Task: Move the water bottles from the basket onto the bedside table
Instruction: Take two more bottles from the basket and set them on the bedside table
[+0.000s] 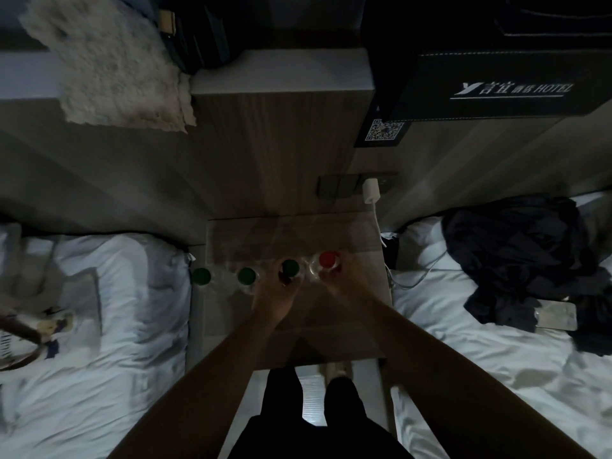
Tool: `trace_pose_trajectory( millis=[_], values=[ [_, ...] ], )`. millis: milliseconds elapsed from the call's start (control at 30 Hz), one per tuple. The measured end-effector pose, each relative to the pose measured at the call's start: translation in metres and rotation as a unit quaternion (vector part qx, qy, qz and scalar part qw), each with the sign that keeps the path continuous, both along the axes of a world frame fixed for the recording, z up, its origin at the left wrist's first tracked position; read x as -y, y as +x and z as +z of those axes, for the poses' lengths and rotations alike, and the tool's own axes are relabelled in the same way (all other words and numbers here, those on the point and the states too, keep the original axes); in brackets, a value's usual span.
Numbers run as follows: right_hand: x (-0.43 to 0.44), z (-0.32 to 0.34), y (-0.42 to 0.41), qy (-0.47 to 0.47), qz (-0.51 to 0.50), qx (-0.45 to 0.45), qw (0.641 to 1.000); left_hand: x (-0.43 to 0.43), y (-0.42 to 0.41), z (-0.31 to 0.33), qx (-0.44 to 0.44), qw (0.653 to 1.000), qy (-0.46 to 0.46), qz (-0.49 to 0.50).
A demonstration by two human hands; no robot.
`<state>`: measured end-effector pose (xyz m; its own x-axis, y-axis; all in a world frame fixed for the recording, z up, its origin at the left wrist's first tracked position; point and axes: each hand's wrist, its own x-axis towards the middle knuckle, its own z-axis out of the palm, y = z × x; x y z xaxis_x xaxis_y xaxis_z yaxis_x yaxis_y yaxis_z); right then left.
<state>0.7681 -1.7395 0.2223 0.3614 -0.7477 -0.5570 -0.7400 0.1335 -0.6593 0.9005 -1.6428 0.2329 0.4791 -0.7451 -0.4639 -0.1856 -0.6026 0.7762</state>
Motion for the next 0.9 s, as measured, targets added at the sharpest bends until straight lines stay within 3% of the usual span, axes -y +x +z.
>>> trace_pose_trajectory(
  millis=[233,433,600,900],
  values=[
    [-0.032,0.005,-0.053,0.033,0.118,-0.059,0.991,-0.034,-0.015,0.007,-0.048,0.996,0.045,0.054],
    [-0.051,0.011,-0.112,0.084,0.159,-0.026,0.983,-0.103,-0.079,0.022,-0.055,0.980,0.123,0.149],
    [-0.056,0.015,-0.148,0.125,0.231,-0.011,0.965,-0.157,-0.156,0.043,0.008,0.972,0.127,0.195],
    [-0.089,0.025,-0.163,0.081,0.369,-0.033,0.925,-0.241,-0.247,0.043,-0.005,0.939,0.146,0.312]
  ],
)
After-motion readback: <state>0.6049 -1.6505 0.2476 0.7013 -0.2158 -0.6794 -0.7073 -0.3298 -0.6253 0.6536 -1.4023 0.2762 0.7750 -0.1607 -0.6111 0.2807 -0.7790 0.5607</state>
